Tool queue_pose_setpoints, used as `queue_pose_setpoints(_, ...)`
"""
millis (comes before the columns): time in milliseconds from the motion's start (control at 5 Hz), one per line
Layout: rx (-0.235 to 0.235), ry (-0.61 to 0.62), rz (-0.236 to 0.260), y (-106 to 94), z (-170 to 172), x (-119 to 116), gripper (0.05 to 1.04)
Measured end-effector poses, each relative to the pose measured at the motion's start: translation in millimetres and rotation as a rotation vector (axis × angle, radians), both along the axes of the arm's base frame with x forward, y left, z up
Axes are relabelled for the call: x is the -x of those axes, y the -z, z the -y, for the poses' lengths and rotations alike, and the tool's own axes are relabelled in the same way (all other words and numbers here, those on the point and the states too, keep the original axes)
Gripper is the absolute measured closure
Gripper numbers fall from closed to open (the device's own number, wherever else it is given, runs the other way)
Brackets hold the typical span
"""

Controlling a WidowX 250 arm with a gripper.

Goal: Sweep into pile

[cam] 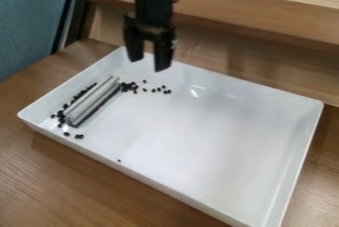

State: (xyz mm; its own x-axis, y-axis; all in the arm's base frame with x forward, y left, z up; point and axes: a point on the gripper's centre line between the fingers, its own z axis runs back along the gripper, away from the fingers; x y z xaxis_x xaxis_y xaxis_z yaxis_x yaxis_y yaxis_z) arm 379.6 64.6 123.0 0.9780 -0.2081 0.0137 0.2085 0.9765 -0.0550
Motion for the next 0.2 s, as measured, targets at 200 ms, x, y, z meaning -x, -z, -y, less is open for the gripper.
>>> queue_pose_setpoints(200,-0.005,0.065,0.022,-6.1,23.8,-7.9,0.083)
